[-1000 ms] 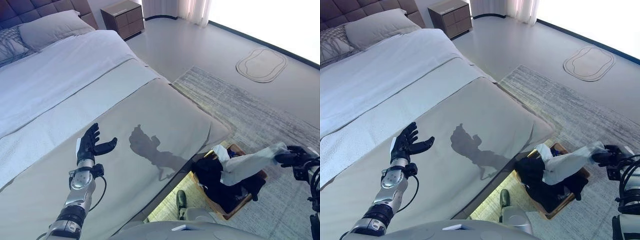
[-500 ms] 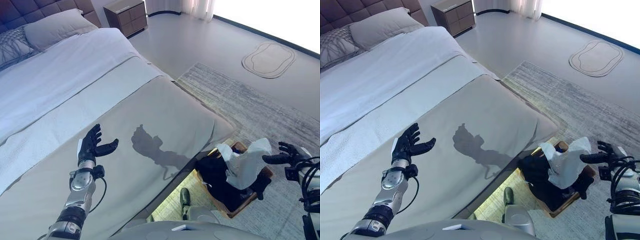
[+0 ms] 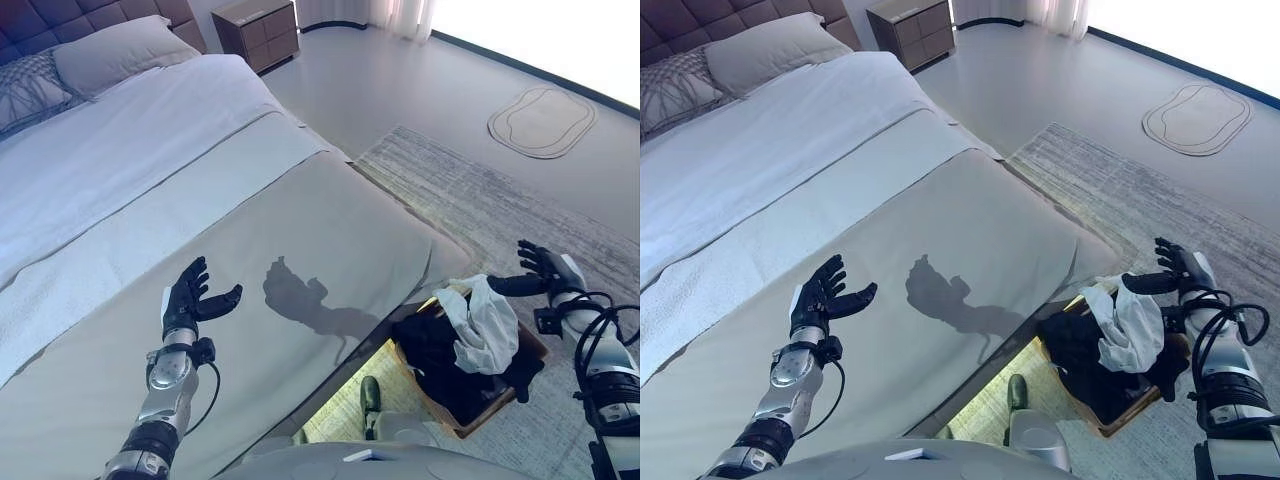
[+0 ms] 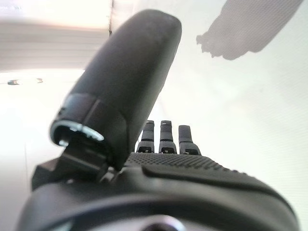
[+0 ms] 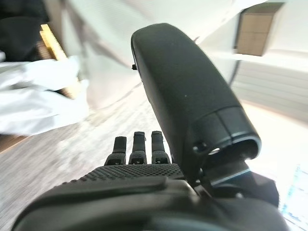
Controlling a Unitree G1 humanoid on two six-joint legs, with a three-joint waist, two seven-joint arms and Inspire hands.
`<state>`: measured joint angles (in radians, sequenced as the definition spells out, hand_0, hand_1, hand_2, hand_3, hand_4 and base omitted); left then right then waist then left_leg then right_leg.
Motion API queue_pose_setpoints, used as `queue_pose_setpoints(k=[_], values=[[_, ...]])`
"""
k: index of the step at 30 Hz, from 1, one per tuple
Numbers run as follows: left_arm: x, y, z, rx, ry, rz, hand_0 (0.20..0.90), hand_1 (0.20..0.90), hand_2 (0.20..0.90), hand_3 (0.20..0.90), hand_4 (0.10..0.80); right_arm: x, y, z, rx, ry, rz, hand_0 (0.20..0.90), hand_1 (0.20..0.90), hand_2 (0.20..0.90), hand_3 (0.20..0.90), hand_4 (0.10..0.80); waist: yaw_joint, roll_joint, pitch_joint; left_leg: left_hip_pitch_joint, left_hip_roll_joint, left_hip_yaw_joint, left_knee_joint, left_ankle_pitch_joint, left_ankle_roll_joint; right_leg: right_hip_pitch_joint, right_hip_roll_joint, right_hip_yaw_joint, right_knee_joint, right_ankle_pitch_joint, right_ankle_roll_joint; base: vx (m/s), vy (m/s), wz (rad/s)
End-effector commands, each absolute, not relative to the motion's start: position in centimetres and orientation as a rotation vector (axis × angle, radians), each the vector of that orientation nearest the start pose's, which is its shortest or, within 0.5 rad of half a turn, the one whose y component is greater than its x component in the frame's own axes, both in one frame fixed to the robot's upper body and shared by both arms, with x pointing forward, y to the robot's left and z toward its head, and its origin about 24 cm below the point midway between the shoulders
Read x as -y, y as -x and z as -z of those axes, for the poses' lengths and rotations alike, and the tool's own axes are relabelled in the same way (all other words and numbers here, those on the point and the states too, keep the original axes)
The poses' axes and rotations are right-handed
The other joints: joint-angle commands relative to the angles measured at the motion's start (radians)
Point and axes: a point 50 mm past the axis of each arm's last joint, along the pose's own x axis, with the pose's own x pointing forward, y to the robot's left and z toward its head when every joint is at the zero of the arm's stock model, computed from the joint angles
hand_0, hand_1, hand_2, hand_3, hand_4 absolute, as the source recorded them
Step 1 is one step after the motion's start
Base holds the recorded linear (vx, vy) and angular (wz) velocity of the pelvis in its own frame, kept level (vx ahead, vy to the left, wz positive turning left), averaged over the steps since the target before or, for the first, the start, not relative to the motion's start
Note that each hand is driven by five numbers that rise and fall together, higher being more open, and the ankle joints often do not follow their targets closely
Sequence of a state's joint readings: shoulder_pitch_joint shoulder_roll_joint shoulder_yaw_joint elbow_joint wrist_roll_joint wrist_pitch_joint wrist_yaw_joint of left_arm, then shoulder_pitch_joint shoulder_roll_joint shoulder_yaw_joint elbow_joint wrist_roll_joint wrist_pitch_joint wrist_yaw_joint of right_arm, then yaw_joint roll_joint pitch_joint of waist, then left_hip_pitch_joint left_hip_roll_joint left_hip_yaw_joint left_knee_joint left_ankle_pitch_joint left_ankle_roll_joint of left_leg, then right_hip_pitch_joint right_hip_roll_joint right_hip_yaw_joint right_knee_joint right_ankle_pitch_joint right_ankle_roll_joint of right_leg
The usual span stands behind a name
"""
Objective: Pick up the clothes from the bed and place them into the basket
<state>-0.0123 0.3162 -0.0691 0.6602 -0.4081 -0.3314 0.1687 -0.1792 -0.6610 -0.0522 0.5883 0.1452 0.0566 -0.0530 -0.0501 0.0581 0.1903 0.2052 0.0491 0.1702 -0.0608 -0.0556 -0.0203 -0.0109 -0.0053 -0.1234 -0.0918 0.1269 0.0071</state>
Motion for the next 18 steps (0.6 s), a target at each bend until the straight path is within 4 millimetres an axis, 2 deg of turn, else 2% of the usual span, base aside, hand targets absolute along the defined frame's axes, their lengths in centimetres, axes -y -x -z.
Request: queue_pose_setpoints(k=[1,5,9,13,18], values=[[-27.1,-22.9,1.8,-0.09,-0.058,-0.388,0.9,0.9,0.9,0.9,0.8,30.8,-28.4,-7.4,-0.044,0.61,0.277,0.9,0.9,0.9,0.9,0.8,0.018,-0.067,-0.062,-0.086,-0.011,-0.042,0.065,-0.017,-0.023,0.097,-0.053,-0.023,0.095,-0.173,0.053,0.0,0.0,0.0],[-26.4,-22.4,2.3,-0.098,-0.081,-0.377,0.9,0.9,0.9,0.9,0.8,27.0,-28.6,-8.3,0.129,0.781,0.213,0.9,0.9,0.9,0.9,0.8,0.033,-0.064,-0.063,-0.09,-0.017,-0.057,0.068,-0.017,-0.021,0.105,-0.061,-0.039,0.095,-0.177,0.054,0.026,0.022,0.08],[-25.7,-22.1,2.6,-0.111,-0.112,-0.33,0.9,0.9,0.9,0.9,0.8,24.5,-28.1,-7.9,0.208,0.856,0.147,0.9,0.9,0.9,0.9,0.8,0.053,-0.061,-0.068,-0.094,-0.023,-0.08,0.063,-0.011,-0.019,0.112,-0.066,-0.055,0.098,-0.183,0.055,0.022,0.016,0.18],[-25.5,-20.9,3.3,-0.149,-0.135,-0.266,0.9,0.9,0.9,0.9,0.8,23.1,-27.0,-6.5,0.196,0.826,0.082,0.9,0.9,0.9,0.9,0.8,0.077,-0.064,-0.072,-0.1,-0.025,-0.111,0.059,-0.003,-0.018,0.119,-0.067,-0.074,0.103,-0.192,0.054,0.037,-0.001,0.3],[-25.9,-19.7,4.2,-0.212,-0.118,-0.226,0.9,0.9,0.9,0.9,0.8,22.5,-26.3,-5.4,0.157,0.841,0.025,0.9,0.9,0.9,0.9,0.8,0.099,-0.063,-0.065,-0.113,-0.029,-0.136,0.067,0.003,-0.017,0.123,-0.069,-0.099,0.108,-0.197,0.051,0.01,0.017,0.2]])
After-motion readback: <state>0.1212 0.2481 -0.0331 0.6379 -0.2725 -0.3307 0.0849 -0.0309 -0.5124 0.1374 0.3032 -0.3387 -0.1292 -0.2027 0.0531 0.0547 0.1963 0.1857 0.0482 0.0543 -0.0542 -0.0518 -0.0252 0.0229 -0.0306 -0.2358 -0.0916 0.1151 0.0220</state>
